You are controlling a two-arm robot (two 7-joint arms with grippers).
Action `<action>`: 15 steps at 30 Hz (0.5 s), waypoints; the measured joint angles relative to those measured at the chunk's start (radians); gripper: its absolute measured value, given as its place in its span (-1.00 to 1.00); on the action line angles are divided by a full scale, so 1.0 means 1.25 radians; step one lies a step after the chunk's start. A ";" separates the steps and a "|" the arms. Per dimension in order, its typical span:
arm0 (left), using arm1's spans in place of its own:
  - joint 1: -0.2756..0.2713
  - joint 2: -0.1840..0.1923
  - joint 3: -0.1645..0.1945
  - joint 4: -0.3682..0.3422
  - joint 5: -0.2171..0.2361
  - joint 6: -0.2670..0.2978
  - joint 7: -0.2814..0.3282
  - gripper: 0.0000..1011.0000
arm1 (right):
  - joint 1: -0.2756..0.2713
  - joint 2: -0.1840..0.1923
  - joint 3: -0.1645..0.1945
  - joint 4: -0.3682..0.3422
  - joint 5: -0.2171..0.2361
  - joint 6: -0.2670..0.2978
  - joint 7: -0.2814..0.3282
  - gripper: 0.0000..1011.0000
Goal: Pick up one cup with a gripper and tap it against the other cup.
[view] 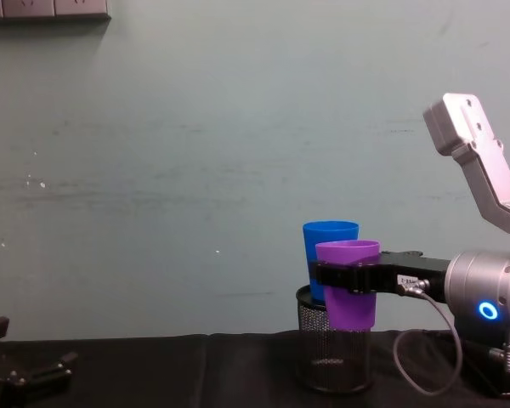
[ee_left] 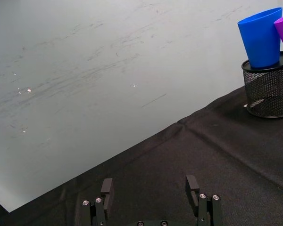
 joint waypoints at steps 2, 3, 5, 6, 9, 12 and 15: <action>0.000 0.000 0.000 0.000 0.000 0.000 0.000 0.98 | 0.000 0.000 0.000 0.000 0.000 0.000 0.000 0.44; 0.000 0.000 0.000 0.000 0.000 0.000 0.000 0.98 | 0.000 0.000 0.000 0.000 0.000 0.000 0.000 0.44; 0.000 0.000 0.000 0.000 0.000 0.000 0.000 0.98 | 0.000 0.000 0.000 0.000 0.000 0.000 0.000 0.44; 0.000 0.000 0.000 0.000 0.000 0.000 0.000 0.98 | 0.000 0.000 0.000 0.000 0.000 0.000 0.000 0.44; 0.000 0.000 0.000 0.000 0.000 0.000 0.000 0.98 | 0.000 0.000 0.000 0.000 0.000 0.000 0.000 0.44; 0.000 0.000 0.000 0.000 0.000 0.000 0.000 0.98 | 0.000 0.000 0.000 0.000 0.000 0.000 0.000 0.44; 0.000 0.000 0.000 0.000 0.000 0.000 0.000 0.98 | 0.000 0.000 0.000 0.000 0.000 0.000 0.000 0.44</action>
